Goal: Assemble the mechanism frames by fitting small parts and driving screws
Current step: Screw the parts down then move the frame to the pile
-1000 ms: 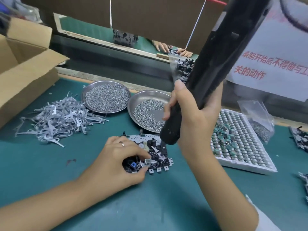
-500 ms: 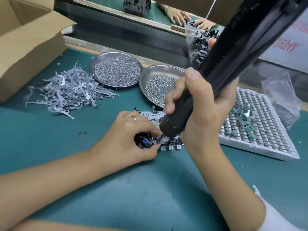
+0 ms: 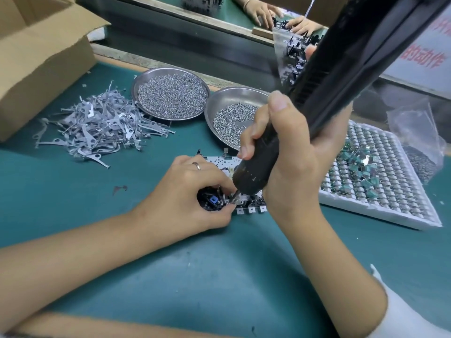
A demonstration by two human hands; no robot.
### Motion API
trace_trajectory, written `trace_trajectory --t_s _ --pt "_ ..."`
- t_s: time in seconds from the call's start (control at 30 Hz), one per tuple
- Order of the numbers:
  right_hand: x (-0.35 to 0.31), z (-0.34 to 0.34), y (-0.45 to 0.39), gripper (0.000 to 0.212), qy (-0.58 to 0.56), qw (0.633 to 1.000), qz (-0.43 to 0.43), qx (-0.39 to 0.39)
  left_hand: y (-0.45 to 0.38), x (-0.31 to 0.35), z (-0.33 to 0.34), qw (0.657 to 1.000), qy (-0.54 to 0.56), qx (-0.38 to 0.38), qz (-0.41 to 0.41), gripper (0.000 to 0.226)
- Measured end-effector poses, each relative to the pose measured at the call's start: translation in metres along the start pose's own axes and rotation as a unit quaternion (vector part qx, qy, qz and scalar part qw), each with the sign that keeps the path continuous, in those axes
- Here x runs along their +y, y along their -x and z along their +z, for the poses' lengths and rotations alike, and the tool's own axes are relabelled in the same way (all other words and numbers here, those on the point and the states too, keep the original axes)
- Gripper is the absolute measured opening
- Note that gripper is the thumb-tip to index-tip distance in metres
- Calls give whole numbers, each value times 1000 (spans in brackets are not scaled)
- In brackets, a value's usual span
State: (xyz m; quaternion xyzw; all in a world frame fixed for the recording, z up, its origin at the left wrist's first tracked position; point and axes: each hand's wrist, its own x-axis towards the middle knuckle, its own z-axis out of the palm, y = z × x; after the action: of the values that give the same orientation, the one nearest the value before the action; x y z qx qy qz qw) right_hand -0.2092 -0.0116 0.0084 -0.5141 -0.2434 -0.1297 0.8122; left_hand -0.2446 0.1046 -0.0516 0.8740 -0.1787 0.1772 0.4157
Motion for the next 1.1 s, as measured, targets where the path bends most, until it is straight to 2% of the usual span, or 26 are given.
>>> trace_trajectory --t_s 0.1,0.6,0.8,0.97,1.1 --pt "0 0 0 22 -4 1000 -1 -9 1 -1 1 1000 -3 0 -3 13" --pt "2 -2 0 23 -3 1000 0 -8 1 0 0 1000 -4 -5 -11 17" --pt "-3 -12 -11 33 1 999 -52 3 2 -1 0 1000 -6 -15 -25 18" --pt "8 -14 -11 21 28 999 19 8 2 0 0 999 -18 -15 -24 18" --pt "7 -16 -9 21 30 999 24 8 3 0 0 999 -26 -11 -21 19"
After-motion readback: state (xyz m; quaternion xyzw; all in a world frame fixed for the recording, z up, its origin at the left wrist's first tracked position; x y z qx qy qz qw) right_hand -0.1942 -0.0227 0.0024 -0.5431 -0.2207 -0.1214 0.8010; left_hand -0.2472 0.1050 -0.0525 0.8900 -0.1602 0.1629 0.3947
